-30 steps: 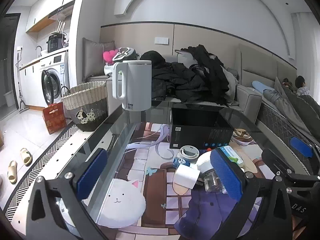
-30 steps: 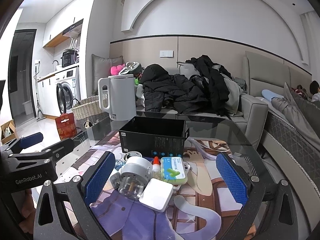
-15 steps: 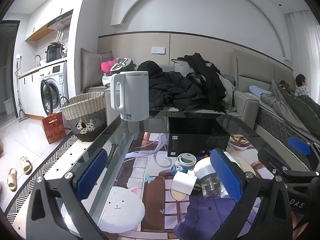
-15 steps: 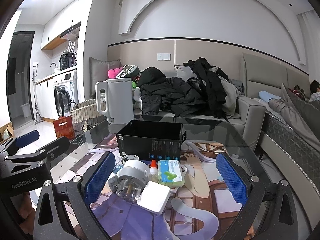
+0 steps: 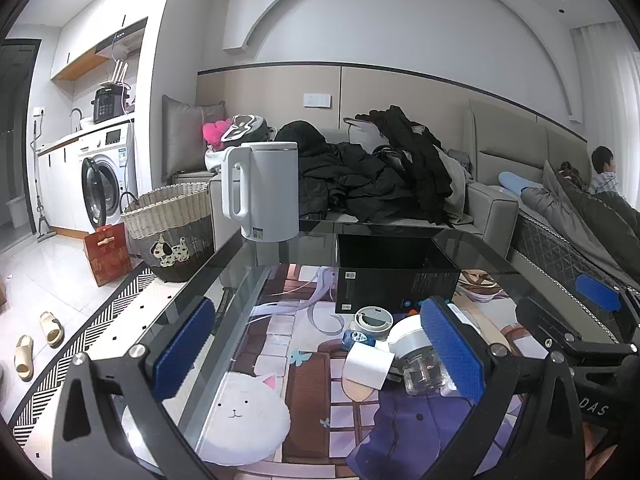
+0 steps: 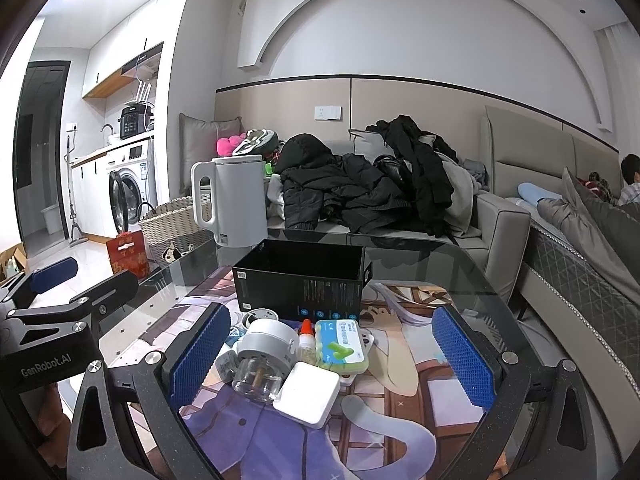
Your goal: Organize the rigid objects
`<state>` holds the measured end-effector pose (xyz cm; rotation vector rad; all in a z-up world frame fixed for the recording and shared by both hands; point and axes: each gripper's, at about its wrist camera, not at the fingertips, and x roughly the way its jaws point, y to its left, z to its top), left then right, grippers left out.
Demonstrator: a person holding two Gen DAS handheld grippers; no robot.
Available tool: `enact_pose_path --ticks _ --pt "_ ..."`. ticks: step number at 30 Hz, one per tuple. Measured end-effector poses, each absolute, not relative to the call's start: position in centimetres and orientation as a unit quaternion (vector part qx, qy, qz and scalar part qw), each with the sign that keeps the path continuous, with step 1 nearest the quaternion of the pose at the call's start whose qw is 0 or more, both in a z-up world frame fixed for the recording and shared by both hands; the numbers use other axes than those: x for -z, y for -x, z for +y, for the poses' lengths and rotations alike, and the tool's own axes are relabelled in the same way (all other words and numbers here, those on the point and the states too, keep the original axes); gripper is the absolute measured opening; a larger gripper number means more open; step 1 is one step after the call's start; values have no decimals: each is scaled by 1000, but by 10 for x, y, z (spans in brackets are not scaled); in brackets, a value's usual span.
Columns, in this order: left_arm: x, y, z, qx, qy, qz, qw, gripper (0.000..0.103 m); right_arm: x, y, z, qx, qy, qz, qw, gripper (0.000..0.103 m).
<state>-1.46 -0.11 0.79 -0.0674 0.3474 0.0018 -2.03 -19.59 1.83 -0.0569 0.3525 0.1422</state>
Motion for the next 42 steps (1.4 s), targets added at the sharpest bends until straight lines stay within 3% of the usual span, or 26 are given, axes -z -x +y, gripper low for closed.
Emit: enact_pose_path --ticks 25,35,42 --pt "-11 4 -2 13 50 198 979 103 -27 17 -202 -78 20 165 983 103" --pt "-17 -9 -10 8 59 204 977 103 -27 -6 -213 -84 -11 223 971 103" --pt "-29 -17 -14 15 57 202 978 103 -38 7 -212 -93 9 183 979 103"
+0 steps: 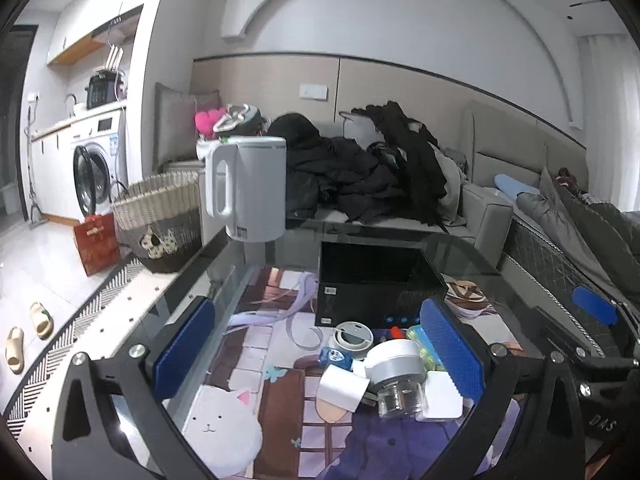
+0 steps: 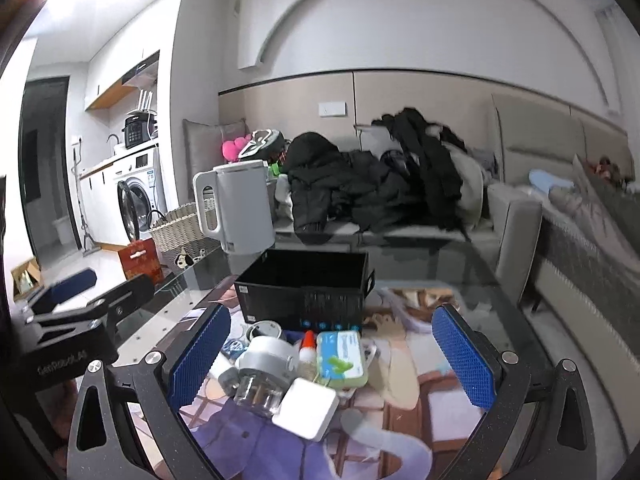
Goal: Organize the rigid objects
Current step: 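Reach the right gripper down to the white square charger and grasp it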
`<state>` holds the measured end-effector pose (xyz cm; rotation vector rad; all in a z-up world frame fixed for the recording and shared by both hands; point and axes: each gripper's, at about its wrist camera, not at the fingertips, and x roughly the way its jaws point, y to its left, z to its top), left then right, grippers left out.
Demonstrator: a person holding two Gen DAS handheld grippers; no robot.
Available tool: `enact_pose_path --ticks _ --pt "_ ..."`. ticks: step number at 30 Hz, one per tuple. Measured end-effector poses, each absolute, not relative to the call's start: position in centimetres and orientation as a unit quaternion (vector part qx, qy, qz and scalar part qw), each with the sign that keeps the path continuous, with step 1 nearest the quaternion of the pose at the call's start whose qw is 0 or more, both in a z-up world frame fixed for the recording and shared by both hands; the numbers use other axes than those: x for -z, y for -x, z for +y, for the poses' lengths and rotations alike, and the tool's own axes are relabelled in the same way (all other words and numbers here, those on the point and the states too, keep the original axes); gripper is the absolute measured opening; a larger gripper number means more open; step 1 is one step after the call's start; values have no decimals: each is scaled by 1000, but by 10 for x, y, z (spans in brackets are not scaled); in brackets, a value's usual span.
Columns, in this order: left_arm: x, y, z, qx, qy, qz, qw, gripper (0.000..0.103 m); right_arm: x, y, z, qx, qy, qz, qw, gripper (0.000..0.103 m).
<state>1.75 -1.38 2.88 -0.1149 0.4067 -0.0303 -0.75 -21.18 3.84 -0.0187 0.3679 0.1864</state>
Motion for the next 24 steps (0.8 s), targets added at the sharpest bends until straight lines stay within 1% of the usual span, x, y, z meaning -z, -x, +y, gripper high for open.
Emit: enact_pose_path --ticks 8,13,16,20,24 --pt "-27 -56 -13 25 31 272 962 103 -43 -12 -225 -95 14 216 972 103" --pt "-12 -86 -2 12 36 331 943 103 -52 -40 -235 -85 44 233 968 103" --pt "5 -99 -2 15 34 371 928 103 -42 -60 -234 -94 51 267 958 103" --pt "27 -114 -6 20 38 428 903 103 -17 -86 -228 -110 44 338 934 103" --pt "41 -124 -18 30 31 454 890 102 12 -95 -221 -122 31 393 911 103"
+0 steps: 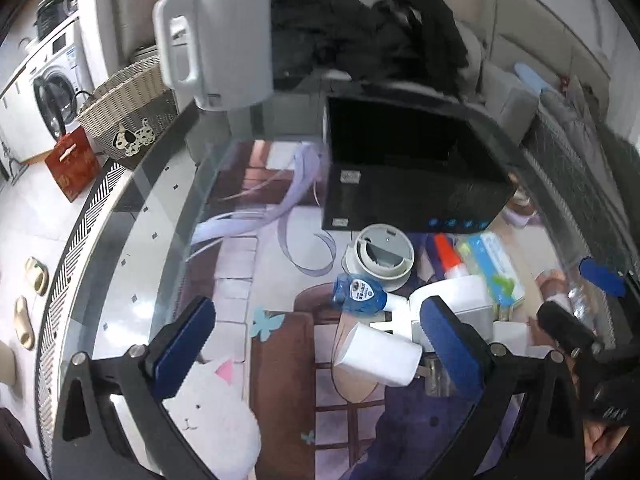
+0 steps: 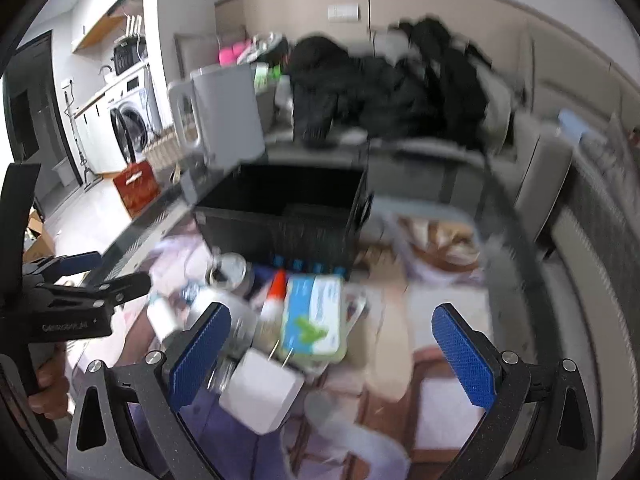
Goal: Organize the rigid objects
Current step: 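Reach the right gripper down to the white square charger and grasp it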
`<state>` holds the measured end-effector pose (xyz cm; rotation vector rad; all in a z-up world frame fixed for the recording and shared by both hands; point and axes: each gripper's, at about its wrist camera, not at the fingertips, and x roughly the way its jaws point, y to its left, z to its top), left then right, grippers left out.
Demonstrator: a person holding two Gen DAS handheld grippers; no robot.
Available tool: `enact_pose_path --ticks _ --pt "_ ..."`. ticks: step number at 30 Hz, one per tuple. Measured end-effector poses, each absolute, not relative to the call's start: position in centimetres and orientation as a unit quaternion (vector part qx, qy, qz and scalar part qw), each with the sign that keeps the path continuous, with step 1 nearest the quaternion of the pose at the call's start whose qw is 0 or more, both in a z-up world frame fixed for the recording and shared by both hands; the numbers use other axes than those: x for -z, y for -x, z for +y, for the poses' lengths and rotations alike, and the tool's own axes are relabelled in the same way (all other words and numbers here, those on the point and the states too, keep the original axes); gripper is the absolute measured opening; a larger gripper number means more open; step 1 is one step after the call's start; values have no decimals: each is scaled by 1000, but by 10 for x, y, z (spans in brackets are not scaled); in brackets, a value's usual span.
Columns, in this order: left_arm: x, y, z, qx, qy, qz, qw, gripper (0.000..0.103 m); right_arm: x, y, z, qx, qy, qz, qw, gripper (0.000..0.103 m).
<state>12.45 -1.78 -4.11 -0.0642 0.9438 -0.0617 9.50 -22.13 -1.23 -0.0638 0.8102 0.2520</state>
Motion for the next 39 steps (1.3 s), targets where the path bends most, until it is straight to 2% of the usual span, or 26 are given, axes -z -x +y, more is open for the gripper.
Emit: enact_pose_path --ticks 11,16,28,39 --pt "58 -124 -27 35 15 482 876 99 56 -93 -206 -128 58 448 883 103" --pt "64 -119 -21 39 21 495 868 93 63 -91 -194 -135 72 452 879 103" --pt "56 -83 -12 101 -3 483 870 95 58 -83 -221 -119 55 455 881 103" --pt "73 -64 -21 133 -26 503 853 95 68 -90 -193 -139 60 469 870 103"
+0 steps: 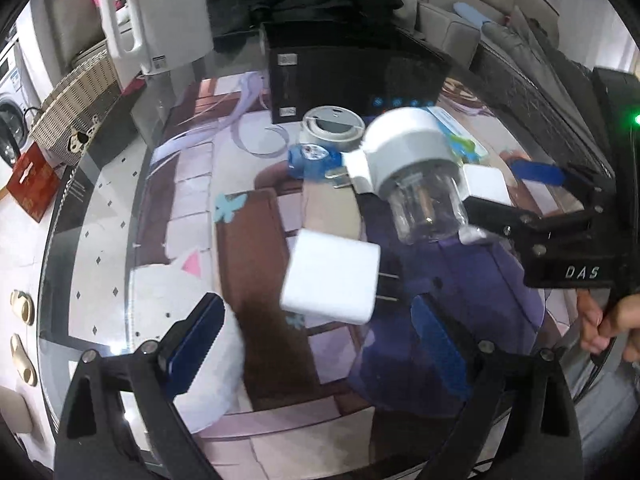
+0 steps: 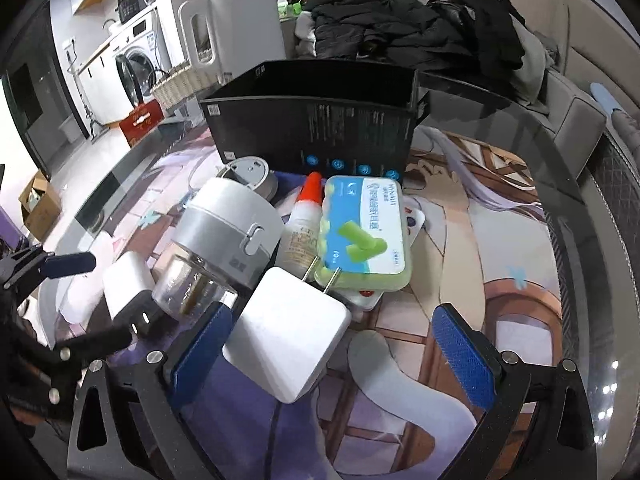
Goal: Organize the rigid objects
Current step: 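Reach the right gripper down to the white square charger and grasp it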
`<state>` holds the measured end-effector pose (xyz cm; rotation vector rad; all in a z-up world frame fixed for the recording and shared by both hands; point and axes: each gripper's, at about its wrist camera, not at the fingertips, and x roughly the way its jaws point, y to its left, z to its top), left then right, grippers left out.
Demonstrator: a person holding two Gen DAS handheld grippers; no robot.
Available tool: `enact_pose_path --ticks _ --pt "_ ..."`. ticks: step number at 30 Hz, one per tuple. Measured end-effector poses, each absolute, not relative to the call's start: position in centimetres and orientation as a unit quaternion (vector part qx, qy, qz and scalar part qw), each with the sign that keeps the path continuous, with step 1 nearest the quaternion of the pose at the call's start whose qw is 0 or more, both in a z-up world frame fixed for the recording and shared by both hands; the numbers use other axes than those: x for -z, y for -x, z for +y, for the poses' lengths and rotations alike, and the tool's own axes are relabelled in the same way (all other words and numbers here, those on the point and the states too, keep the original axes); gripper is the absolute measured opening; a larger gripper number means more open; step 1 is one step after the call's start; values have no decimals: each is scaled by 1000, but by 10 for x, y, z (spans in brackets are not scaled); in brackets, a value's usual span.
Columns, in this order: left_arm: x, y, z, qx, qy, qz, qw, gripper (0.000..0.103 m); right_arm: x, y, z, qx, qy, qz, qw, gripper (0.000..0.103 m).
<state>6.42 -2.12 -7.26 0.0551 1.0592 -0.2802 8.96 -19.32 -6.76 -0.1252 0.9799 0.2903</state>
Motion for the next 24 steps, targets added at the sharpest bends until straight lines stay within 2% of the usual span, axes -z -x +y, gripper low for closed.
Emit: enact_pose_path --ticks 11,14,16,19,20,22,24 --pt "75 -45 -58 203 -21 512 834 94 71 -86 -234 -103 50 473 874 103" --pt "69 -41 -62 208 -31 500 840 94 68 -84 -232 -115 56 465 876 99" --pt "62 -45 -60 205 -44 484 850 94 68 -82 -228 -129 61 467 873 79" --pt "59 -58 -60 210 -94 471 852 94 77 -83 -222 -153 57 487 858 61" --pt "59 -62 -61 215 -111 467 851 94 76 -82 -220 -153 64 481 861 61" --pt "62 -68 -64 230 -144 465 843 94 76 -80 -218 -163 65 482 858 49" --pt "69 -71 -66 251 -165 474 827 94 76 -80 -218 -169 61 481 858 48"
